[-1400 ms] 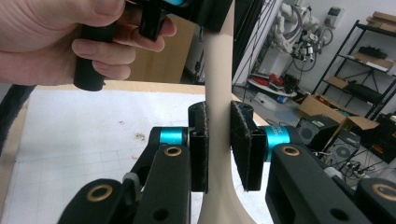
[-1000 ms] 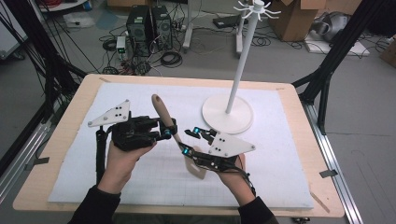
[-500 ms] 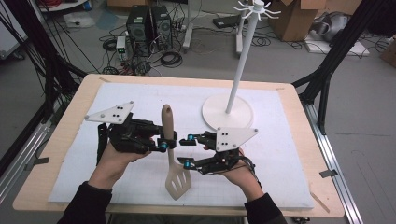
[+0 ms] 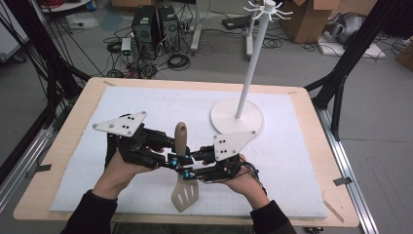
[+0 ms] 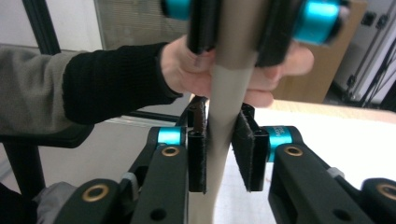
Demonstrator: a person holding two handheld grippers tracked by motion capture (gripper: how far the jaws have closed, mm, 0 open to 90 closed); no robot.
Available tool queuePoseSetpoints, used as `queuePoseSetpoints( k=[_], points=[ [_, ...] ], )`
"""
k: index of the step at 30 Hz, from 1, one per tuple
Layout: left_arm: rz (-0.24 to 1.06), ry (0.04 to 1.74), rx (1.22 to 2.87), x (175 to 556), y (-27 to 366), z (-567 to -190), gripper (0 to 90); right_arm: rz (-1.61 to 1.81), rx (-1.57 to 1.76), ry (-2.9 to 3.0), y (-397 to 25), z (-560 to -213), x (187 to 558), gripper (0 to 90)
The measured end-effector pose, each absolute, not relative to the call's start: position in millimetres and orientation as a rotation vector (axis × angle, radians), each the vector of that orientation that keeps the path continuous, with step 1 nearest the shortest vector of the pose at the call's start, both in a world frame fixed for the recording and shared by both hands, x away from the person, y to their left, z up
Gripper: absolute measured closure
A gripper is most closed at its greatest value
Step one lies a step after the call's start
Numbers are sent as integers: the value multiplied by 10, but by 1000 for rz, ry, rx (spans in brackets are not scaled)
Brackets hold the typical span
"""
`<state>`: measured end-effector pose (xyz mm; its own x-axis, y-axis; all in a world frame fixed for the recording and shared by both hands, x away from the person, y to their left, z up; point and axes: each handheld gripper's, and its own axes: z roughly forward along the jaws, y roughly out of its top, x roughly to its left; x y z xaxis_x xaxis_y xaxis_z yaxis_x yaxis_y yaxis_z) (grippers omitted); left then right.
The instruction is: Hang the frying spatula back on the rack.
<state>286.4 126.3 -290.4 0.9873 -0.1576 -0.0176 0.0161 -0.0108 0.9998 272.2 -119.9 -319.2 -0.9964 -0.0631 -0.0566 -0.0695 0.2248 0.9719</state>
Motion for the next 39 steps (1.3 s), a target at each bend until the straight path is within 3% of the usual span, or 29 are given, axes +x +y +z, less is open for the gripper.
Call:
queuePoseSetpoints(
  k=[2, 6, 9, 21, 39],
  points=[
    [-93, -61, 1574, 2858, 1285, -2895, 577, 1906, -102, 2431, -1227, -3200, 2733, 788],
    [-28, 3, 1564, 2869, 1347, -2886, 453, 1877, -9, 2419, -1245, -3196, 2726, 789],
    [36, 18, 1566, 2836, 1373, -2878, 412, 1858, 49, 2397, -1265, -3191, 2735, 789],
    [239, 119, 1635, 2760, 1350, -2890, 358, 1732, 304, 2286, -1342, -3168, 2771, 789],
    [227, 176, 1657, 2593, 1794, -3216, 240, 1741, 506, 2225, -1815, -2845, 3182, 789]
  ],
)
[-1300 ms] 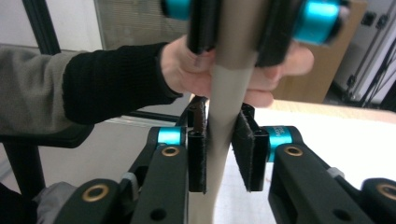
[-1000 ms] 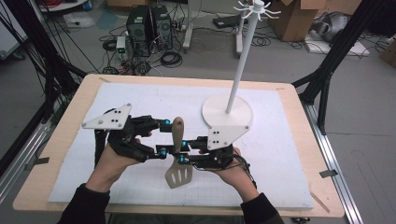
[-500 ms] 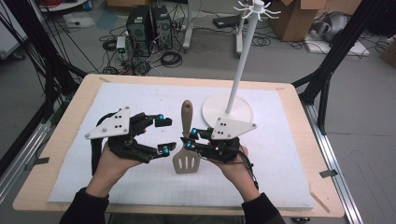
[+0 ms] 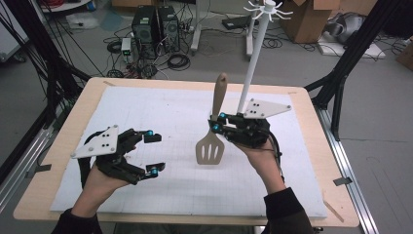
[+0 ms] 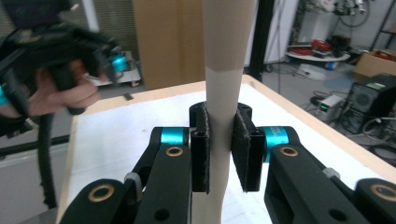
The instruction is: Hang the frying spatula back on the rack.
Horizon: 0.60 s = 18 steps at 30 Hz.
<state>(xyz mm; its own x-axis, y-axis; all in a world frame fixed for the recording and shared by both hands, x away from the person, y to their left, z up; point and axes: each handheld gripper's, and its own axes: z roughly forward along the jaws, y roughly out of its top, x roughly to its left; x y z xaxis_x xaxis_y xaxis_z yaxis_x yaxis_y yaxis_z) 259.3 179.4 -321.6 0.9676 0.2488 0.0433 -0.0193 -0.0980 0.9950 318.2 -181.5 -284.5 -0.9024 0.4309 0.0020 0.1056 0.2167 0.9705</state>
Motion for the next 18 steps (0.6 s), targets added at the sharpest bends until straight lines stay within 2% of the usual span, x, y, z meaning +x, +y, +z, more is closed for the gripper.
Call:
queuePoseSetpoints(
  k=[18],
  points=[
    [196, 217, 1660, 2496, 2067, -3493, 188, 1667, 734, 2094, -2098, -2501, 3720, 789]
  ],
)
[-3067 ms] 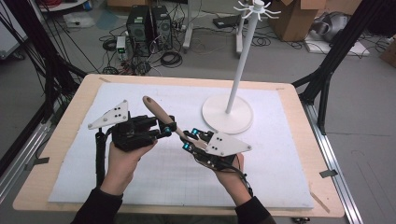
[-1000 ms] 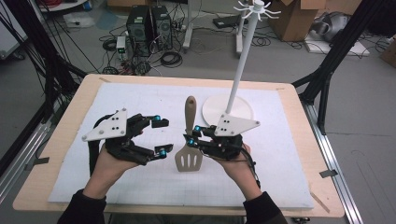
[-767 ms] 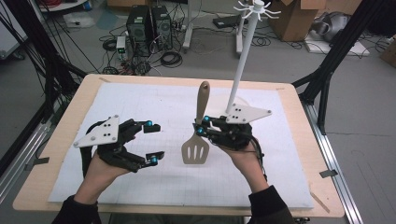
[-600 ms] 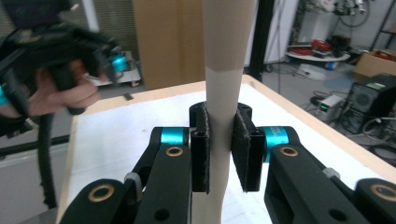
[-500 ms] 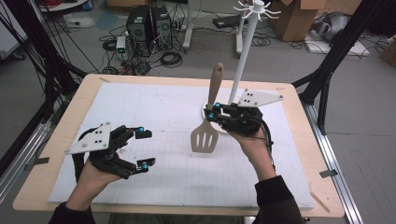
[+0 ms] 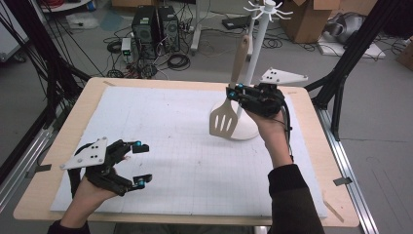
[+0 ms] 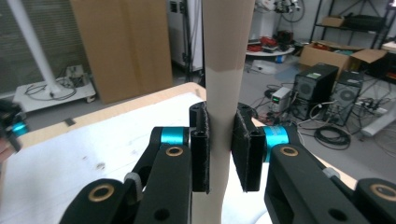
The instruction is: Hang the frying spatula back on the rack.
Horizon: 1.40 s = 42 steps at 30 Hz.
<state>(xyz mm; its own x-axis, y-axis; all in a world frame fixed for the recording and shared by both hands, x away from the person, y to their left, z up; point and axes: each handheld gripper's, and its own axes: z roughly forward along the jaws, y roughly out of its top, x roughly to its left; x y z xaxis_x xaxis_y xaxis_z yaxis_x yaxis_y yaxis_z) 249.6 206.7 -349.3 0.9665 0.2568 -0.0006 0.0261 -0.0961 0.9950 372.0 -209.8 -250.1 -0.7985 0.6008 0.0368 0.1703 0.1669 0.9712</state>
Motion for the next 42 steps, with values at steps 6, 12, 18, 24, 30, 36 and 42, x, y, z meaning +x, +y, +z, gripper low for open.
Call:
queuePoseSetpoints(
  k=[6, 12, 18, 24, 30, 36, 42],
  points=[
    [199, 222, 1649, 2471, 2121, -3512, 187, 1640, 805, 2063, -2117, -2434, 3873, 789],
    [201, 218, 1643, 2453, 2127, -3508, 188, 1613, 864, 2035, -2112, -2387, 3984, 789],
    [198, 212, 1645, 2445, 2126, -3511, 188, 1579, 921, 2006, -2097, -2420, 4073, 789],
    [199, 218, 1639, 2443, 2141, -3515, 189, 1572, 952, 1972, -2129, -2411, 4129, 788],
    [195, 212, 1643, 2439, 2129, -3518, 190, 1549, 971, 1978, -2117, -2403, 4189, 788],
    [192, 215, 1645, 2436, 2137, -3530, 191, 1535, 991, 1959, -2091, -2378, 4223, 789],
    [194, 211, 1639, 2422, 2159, -3524, 192, 1530, 1036, 1937, -2159, -2409, 4268, 788]
  ],
)
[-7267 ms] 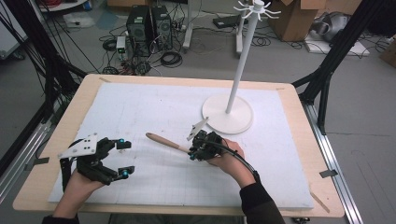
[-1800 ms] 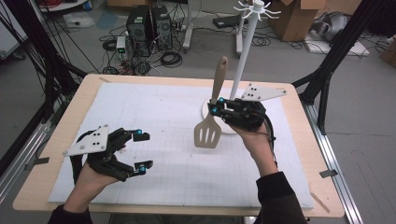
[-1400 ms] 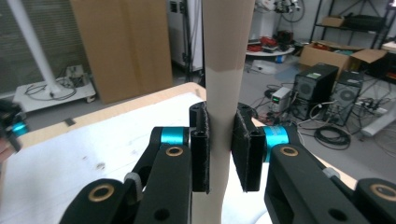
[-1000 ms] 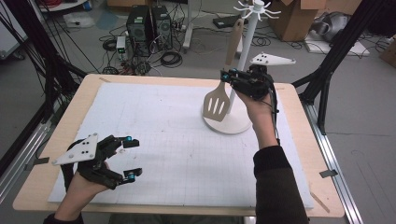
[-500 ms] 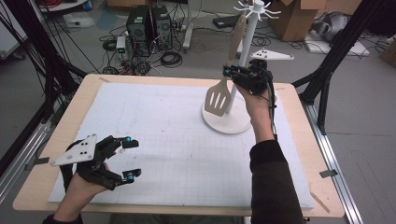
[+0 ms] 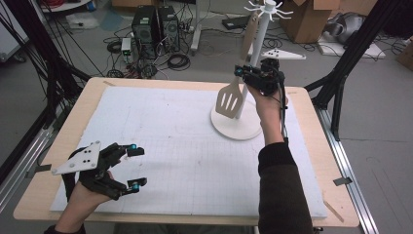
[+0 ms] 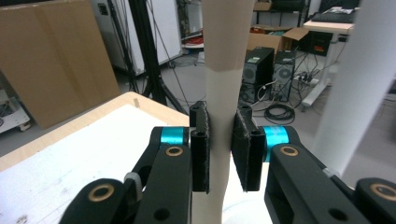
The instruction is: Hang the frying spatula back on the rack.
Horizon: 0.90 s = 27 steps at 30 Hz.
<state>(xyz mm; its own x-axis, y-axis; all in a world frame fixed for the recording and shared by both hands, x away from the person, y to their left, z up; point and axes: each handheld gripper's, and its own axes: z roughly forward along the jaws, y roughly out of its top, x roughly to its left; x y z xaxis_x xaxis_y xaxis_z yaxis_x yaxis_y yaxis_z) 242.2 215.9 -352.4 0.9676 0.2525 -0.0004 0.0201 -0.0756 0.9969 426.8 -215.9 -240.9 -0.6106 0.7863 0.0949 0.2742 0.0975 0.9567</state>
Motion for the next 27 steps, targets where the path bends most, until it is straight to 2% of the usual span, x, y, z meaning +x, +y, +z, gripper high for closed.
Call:
queuePoseSetpoints(
  k=[13, 14, 15, 16, 17, 20, 21, 22, 23, 24, 27],
  points=[
    [190, 221, 1635, 2410, 2174, -3531, 193, 1493, 1055, 1932, -2250, -2438, 4296, 774],
    [192, 222, 1635, 2411, 2173, -3532, 194, 1497, 1069, 1920, -2261, -2439, 4287, 735],
    [192, 222, 1635, 2411, 2173, -3532, 194, 1497, 1069, 1920, -2261, -2439, 4287, 735],
    [187, 222, 1631, 2411, 2173, -3535, 194, 1506, 1074, 1912, -2277, -2439, 4276, 680],
    [187, 222, 1631, 2411, 2173, -3535, 194, 1506, 1074, 1912, -2277, -2439, 4276, 680],
    [185, 221, 1626, 2406, 2183, -3528, 193, 1512, 1077, 1913, -2336, -2445, 4237, 593],
    [185, 221, 1626, 2406, 2183, -3528, 192, 1512, 1077, 1913, -2336, -2445, 4237, 593],
    [183, 221, 1625, 2412, 2192, -3526, 191, 1507, 1061, 1907, -2370, -2455, 4193, 545],
    [183, 221, 1625, 2412, 2192, -3526, 191, 1507, 1061, 1907, -2370, -2455, 4193, 545],
    [182, 224, 1626, 2417, 2194, -3534, 190, 1495, 1052, 1912, -2410, -2477, 4154, 489],
    [180, 228, 1628, 2420, 2196, -3541, 189, 1495, 1046, 1925, -2497, -2533, 4080, 419]
  ],
)
